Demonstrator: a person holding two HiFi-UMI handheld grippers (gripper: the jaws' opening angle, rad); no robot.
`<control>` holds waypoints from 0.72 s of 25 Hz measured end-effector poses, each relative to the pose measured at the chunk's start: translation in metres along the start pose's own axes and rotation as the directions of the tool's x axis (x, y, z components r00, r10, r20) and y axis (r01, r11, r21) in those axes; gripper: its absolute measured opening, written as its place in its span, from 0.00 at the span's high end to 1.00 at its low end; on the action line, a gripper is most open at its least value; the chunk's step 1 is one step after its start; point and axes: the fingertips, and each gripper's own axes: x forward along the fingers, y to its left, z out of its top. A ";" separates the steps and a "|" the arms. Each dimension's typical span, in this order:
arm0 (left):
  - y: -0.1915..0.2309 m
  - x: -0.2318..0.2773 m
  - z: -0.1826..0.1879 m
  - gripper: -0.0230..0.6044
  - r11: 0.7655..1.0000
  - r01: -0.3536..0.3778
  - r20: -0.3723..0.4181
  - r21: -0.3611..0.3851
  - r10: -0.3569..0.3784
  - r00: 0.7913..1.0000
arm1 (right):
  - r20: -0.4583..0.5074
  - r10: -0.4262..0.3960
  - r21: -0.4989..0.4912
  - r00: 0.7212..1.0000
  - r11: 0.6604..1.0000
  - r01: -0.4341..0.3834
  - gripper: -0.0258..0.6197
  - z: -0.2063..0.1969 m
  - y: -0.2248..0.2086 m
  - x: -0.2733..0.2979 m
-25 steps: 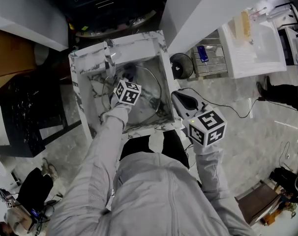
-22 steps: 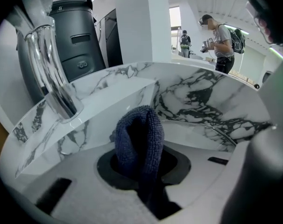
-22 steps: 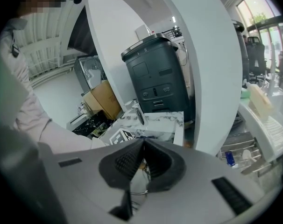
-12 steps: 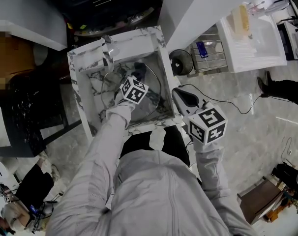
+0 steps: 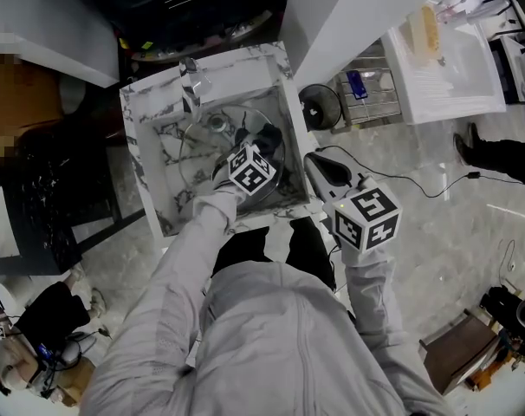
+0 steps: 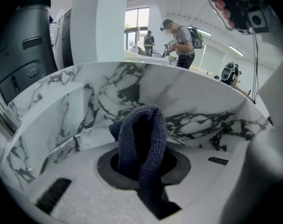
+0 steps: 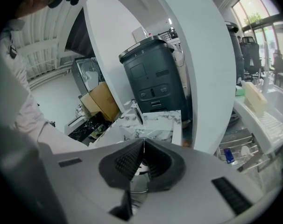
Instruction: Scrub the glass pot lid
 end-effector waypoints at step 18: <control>-0.088 -0.024 -0.014 0.84 0.947 0.298 -0.055 0.117 -0.293 0.954 | 0.009 0.016 -0.025 1.000 1.000 -0.016 0.91 -0.002 0.010 0.000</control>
